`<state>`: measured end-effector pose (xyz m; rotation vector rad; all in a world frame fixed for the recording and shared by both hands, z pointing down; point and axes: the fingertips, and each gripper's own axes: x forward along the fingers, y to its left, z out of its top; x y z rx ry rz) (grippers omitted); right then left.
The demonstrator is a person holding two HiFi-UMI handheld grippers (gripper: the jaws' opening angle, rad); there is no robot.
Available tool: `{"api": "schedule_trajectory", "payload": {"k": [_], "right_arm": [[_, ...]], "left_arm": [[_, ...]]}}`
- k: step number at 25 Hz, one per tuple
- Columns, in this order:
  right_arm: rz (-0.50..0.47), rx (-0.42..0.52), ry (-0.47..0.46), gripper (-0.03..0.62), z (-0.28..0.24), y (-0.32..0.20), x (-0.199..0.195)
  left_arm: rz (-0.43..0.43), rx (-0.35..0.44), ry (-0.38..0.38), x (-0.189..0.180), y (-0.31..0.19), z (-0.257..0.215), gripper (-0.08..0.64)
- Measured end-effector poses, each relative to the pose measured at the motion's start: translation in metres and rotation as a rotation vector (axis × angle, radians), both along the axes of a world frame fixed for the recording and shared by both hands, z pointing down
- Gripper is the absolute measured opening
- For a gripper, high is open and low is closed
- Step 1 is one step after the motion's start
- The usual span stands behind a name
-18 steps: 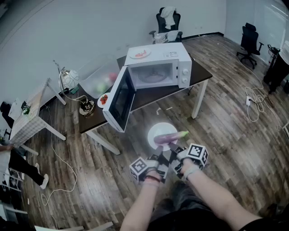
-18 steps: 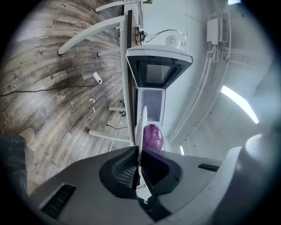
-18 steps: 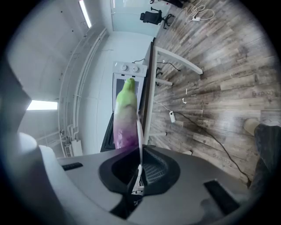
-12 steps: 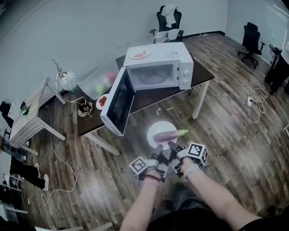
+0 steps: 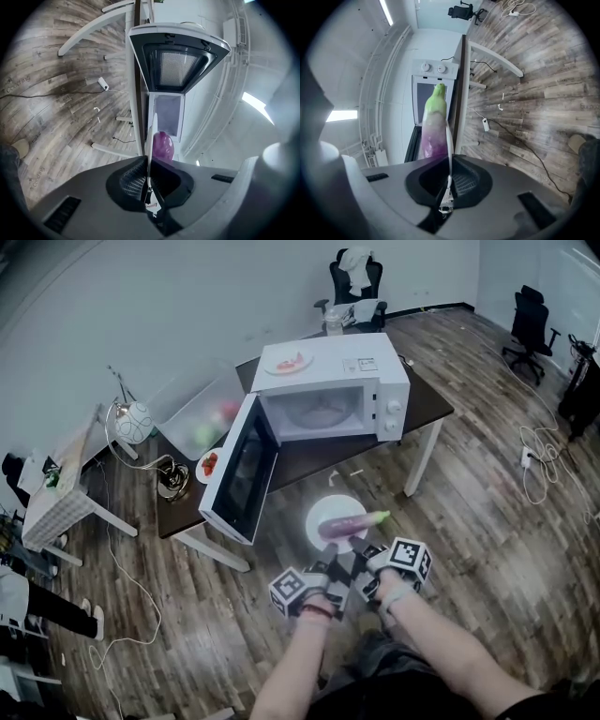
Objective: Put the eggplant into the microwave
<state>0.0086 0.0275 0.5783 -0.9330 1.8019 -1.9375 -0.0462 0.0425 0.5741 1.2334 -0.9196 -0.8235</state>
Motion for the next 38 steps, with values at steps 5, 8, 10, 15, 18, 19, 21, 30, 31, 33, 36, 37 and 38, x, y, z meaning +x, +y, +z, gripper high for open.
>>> {"api": "schedule_trajectory", "payload": {"k": [5, 8, 10, 15, 18, 19, 21, 30, 31, 33, 36, 37, 38], "right_arm": [[-0.013, -0.004, 0.0, 0.012, 0.002, -0.029, 0.003], [-0.024, 0.0, 0.002, 0.012, 0.002, -0.047, 0.005], [-0.032, 0.003, 0.003, 0.012, 0.0, -0.059, 0.006], [-0.058, 0.004, 0.006, 0.012, -0.001, -0.085, 0.004], [-0.075, 0.008, 0.009, 0.012, -0.002, -0.099, 0.003], [-0.078, 0.007, 0.009, 0.012, -0.002, -0.103, 0.003], [-0.083, 0.001, 0.011, 0.012, -0.001, -0.109, 0.002], [-0.106, -0.003, 0.009, 0.012, -0.004, -0.138, -0.01], [-0.109, -0.002, 0.008, 0.012, -0.004, -0.14, -0.011], [-0.113, -0.003, 0.007, 0.014, -0.002, -0.146, -0.014], [-0.109, -0.005, 0.008, 0.014, -0.001, -0.157, -0.018], [-0.106, -0.007, 0.008, 0.014, -0.001, -0.161, -0.02], [-0.103, -0.009, 0.008, 0.014, -0.001, -0.165, -0.02]], "left_arm": [[-0.012, -0.01, 0.004, 0.004, -0.029, 0.004, 0.018], [-0.025, -0.011, 0.003, 0.005, -0.045, 0.003, 0.018], [-0.034, -0.009, 0.005, 0.006, -0.057, 0.001, 0.018], [-0.06, -0.004, 0.008, 0.005, -0.082, 0.0, 0.018], [-0.076, -0.004, 0.009, 0.004, -0.095, 0.0, 0.018], [-0.079, -0.006, 0.011, 0.004, -0.098, 0.001, 0.018], [-0.085, -0.015, 0.011, 0.004, -0.104, 0.001, 0.018], [-0.105, -0.028, 0.017, -0.008, -0.132, -0.001, 0.017], [-0.106, -0.032, 0.019, -0.01, -0.135, 0.0, 0.017], [-0.105, -0.041, 0.022, -0.012, -0.139, 0.002, 0.017], [-0.094, -0.044, 0.021, -0.017, -0.151, 0.003, 0.015], [-0.09, -0.044, 0.019, -0.018, -0.156, 0.003, 0.015], [-0.085, -0.045, 0.018, -0.02, -0.16, 0.003, 0.015]]}}
